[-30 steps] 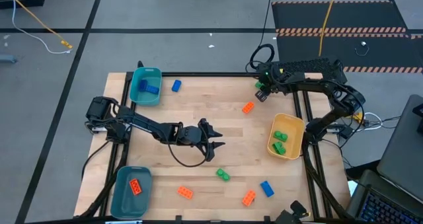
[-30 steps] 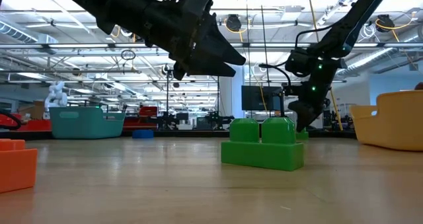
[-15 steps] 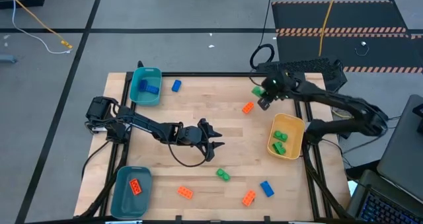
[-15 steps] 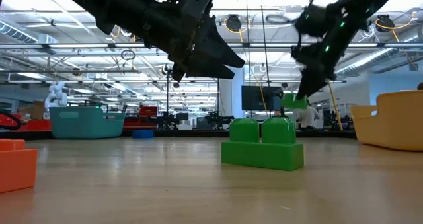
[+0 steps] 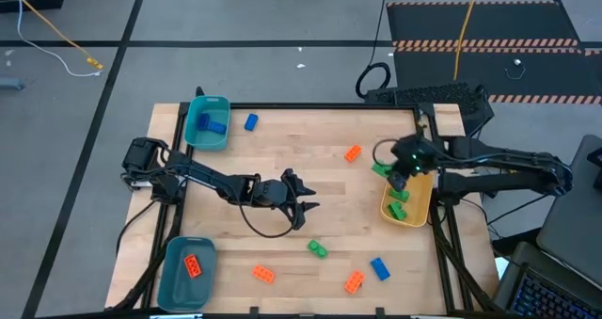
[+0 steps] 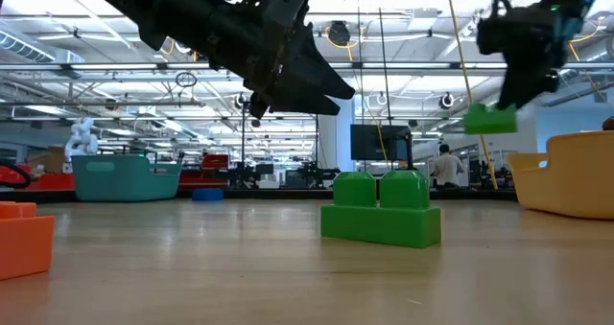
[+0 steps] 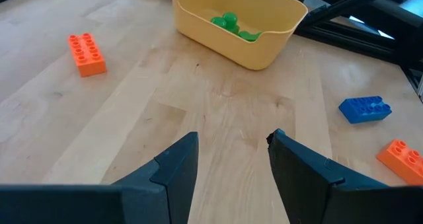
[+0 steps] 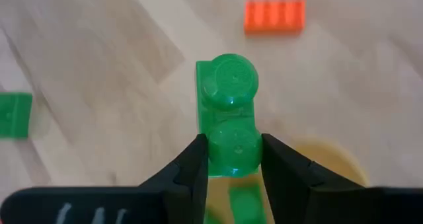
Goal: Sort & place blocks by color
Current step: Put the green game piece into the yellow bin, then put the orange game piece into the dark blue bin
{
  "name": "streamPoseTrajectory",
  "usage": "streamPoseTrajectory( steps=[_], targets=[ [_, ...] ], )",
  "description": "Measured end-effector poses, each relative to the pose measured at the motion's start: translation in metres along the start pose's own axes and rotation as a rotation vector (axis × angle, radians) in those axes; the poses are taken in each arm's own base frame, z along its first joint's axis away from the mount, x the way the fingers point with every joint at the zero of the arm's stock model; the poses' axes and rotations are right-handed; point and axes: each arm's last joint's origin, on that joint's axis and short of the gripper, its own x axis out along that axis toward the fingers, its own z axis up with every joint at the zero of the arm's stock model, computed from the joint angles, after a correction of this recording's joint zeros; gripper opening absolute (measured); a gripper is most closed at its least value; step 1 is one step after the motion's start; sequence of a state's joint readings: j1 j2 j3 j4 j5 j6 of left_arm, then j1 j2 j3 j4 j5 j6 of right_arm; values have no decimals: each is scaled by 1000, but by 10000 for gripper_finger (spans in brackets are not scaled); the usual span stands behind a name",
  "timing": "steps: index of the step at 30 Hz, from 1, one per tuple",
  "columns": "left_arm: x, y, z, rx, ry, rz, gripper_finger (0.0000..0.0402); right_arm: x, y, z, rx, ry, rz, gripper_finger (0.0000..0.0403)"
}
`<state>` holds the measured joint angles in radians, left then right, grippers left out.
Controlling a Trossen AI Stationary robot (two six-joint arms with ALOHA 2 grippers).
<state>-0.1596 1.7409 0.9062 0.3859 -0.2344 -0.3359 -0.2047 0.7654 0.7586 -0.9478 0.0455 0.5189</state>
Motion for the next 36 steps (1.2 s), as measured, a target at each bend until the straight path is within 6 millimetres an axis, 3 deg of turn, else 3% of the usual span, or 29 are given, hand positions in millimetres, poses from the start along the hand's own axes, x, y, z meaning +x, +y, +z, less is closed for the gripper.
streamPoseTrajectory(
  steps=[13, 19, 27, 36],
  targets=[
    [0, 0, 1, 12, -7, -2, 184, -13, -7, -39, 92, 291, -119, 104],
    [0, 0, 1, 18, -7, -1, 184, -12, -5, -40, 106, 287, -119, 108],
    [0, 0, 1, 26, -4, 0, 184, -9, -1, -36, 146, 280, -120, 183],
    [0, 0, 1, 40, -5, 0, 184, -4, 7, -26, 15, 189, -33, 195]
  ],
)
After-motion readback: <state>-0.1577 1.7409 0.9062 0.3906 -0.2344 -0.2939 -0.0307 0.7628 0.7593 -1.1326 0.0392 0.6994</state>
